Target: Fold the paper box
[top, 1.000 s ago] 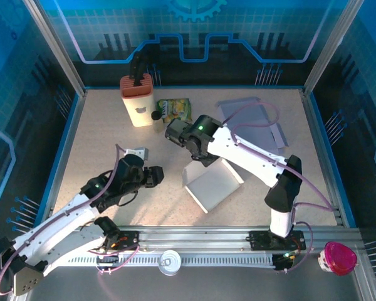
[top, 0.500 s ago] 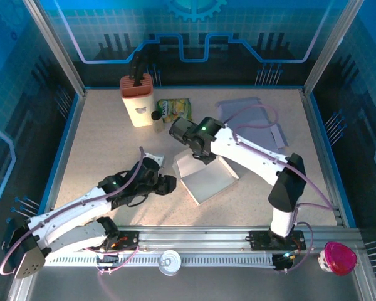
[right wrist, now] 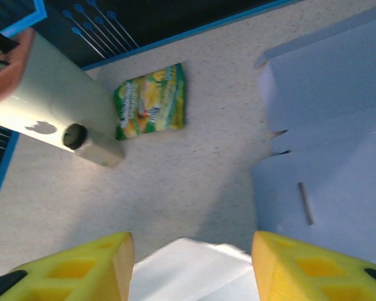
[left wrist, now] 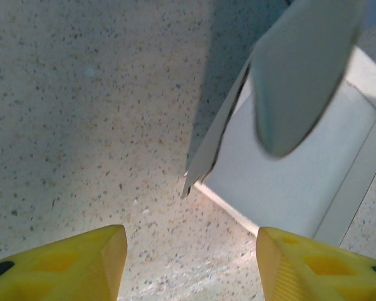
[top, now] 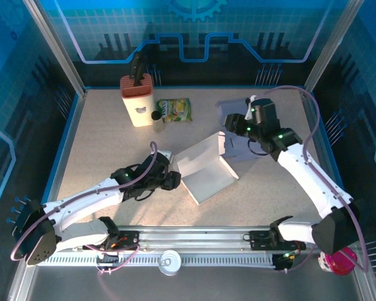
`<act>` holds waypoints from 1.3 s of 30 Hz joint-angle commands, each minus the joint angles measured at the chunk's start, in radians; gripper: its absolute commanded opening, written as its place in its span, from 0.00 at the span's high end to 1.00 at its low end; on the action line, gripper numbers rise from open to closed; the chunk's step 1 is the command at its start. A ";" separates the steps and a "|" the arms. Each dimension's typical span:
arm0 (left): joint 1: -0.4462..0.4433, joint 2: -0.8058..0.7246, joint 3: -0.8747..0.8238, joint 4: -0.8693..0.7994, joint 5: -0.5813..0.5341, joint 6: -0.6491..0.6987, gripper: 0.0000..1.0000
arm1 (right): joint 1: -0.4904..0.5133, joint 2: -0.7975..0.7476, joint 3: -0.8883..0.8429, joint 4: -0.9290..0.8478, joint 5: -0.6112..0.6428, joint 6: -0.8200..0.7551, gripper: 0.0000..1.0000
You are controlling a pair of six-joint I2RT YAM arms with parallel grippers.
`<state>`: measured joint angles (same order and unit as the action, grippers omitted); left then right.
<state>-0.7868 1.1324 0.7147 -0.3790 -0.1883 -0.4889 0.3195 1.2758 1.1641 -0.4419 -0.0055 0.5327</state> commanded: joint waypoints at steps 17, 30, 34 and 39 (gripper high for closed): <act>-0.004 0.162 0.155 -0.013 -0.110 0.143 0.71 | -0.100 0.133 -0.032 -0.024 -0.272 -0.342 0.48; 0.006 0.185 0.190 -0.046 -0.108 0.206 0.88 | -0.115 0.123 -0.043 -0.041 -0.312 -0.376 0.47; 0.009 0.172 0.191 -0.066 -0.097 0.211 0.77 | -0.117 0.121 -0.045 -0.054 -0.319 -0.387 0.47; 0.010 0.159 0.172 -0.075 -0.093 0.213 0.75 | -0.117 0.108 -0.059 -0.055 -0.326 -0.392 0.47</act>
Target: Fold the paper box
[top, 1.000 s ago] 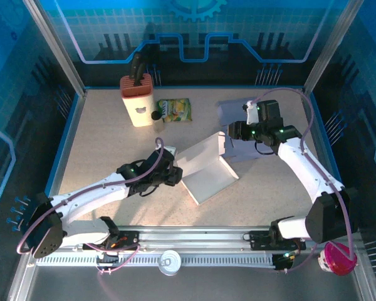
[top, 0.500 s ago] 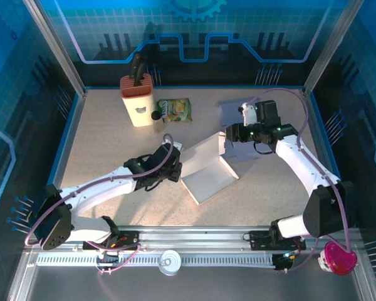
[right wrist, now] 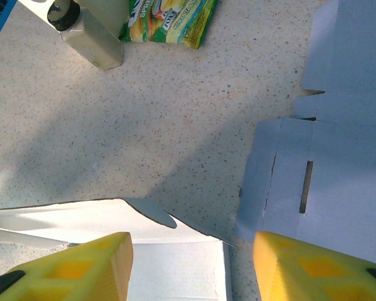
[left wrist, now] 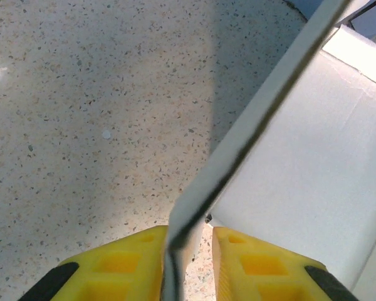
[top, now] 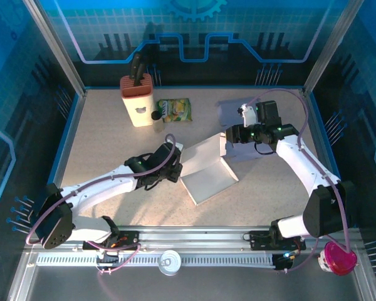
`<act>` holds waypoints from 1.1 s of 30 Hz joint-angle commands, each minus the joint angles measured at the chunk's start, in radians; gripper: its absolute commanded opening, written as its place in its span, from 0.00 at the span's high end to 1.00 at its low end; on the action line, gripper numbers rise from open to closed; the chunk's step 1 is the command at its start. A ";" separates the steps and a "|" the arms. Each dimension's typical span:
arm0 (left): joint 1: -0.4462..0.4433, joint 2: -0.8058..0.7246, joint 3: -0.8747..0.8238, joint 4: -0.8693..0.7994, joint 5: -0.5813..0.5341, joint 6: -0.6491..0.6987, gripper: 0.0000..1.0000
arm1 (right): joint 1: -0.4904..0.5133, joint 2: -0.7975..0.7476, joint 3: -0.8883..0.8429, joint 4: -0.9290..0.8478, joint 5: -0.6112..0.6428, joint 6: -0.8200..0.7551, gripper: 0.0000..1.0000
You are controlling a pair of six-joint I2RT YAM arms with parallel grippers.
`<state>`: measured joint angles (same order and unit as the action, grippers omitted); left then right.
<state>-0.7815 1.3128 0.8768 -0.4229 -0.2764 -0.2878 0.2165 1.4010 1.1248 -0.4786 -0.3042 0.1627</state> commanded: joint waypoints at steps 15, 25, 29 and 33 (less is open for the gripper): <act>0.010 0.014 0.023 -0.028 -0.006 0.029 1.00 | -0.015 -0.041 -0.049 -0.008 -0.036 -0.024 0.46; 0.132 -0.005 0.087 -0.115 0.038 0.246 1.00 | 0.040 -0.132 -0.136 0.052 -0.034 -0.063 0.37; 0.156 0.011 0.097 -0.095 0.023 0.325 1.00 | 0.092 -0.122 -0.154 0.073 0.007 -0.074 0.34; 0.178 0.058 0.119 -0.095 0.023 0.349 1.00 | 0.108 -0.078 -0.161 0.101 0.046 -0.095 0.34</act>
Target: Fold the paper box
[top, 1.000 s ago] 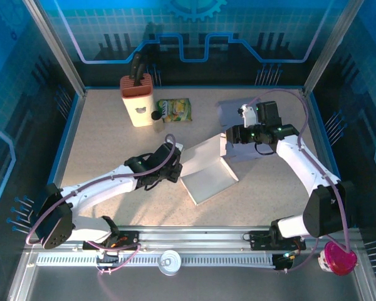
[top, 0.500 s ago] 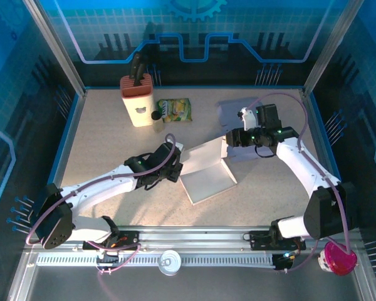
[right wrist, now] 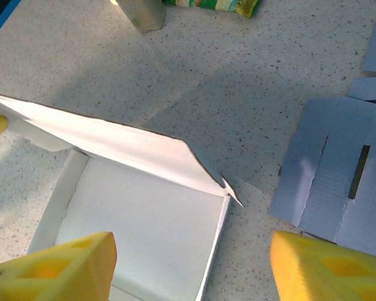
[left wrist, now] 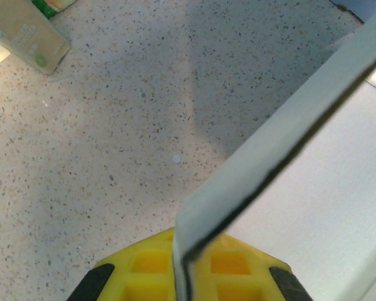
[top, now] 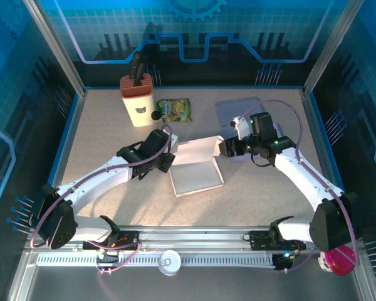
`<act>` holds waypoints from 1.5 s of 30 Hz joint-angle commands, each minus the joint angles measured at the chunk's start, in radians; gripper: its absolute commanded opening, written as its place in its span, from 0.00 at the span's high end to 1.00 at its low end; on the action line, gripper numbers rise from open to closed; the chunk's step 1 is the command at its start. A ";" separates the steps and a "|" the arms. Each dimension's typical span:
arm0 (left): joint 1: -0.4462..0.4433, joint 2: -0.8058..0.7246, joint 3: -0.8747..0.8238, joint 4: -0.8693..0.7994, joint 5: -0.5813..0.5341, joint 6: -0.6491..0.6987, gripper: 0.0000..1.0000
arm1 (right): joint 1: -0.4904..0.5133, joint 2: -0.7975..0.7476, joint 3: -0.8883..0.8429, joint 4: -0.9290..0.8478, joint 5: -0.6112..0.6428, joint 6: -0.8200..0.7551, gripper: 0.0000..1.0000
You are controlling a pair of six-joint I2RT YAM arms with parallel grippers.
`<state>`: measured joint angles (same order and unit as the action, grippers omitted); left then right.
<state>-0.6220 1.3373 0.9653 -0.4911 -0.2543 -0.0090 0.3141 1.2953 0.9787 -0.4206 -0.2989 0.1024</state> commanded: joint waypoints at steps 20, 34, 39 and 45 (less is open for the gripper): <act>0.061 0.087 0.032 0.009 0.002 0.080 1.00 | 0.077 0.232 0.107 0.049 0.086 -0.125 0.63; 0.061 0.100 0.039 0.025 0.006 0.047 1.00 | 0.099 0.223 0.112 0.050 0.144 -0.109 0.87; 0.061 0.113 0.049 0.038 0.018 0.006 1.00 | 0.132 0.212 0.104 0.066 0.204 -0.080 0.95; 0.061 0.124 0.068 0.053 -0.001 -0.104 1.00 | 0.206 0.190 0.104 0.079 0.344 0.011 1.00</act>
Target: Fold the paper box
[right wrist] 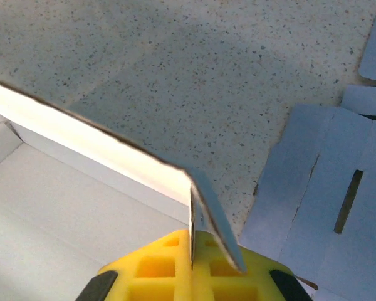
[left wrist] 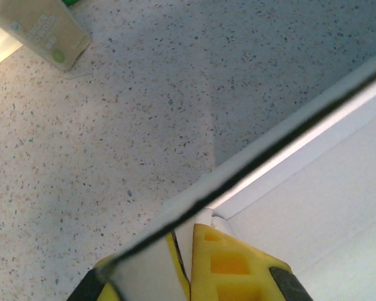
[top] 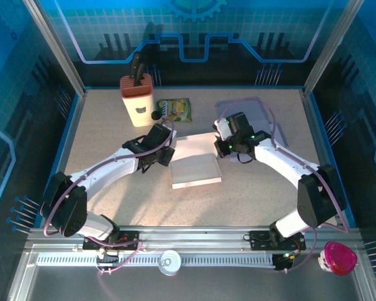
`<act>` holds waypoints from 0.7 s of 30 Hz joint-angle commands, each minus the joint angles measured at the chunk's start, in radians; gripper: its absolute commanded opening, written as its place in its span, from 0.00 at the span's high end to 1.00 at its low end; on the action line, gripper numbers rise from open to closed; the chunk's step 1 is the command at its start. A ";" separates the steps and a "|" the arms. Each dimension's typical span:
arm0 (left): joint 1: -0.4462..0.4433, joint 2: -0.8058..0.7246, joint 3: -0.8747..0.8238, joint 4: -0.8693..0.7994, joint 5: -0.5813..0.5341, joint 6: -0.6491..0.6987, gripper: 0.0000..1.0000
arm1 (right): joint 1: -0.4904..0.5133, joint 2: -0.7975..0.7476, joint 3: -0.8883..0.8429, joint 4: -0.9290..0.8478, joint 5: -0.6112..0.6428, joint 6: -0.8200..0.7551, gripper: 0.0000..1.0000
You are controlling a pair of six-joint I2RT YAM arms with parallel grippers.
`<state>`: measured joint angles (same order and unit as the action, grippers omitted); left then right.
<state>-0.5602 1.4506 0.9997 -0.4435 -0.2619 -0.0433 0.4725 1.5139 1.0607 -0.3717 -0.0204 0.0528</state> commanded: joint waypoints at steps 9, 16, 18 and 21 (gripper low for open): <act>-0.002 0.015 0.077 0.004 0.004 -0.300 1.00 | 0.121 -0.042 0.001 0.067 0.225 0.286 1.00; -0.003 0.038 0.107 0.033 0.018 -0.388 1.00 | 0.171 -0.019 0.022 0.096 0.299 0.403 1.00; -0.002 0.048 0.116 0.048 0.003 -0.405 1.00 | 0.179 -0.013 0.026 0.108 0.311 0.433 1.00; -0.002 0.071 0.133 0.091 -0.036 -0.397 1.00 | 0.181 0.009 0.038 0.132 0.310 0.464 1.00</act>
<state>-0.5579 1.4994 1.0794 -0.4446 -0.3008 -0.4065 0.6205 1.4971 1.0615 -0.3161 0.3058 0.4503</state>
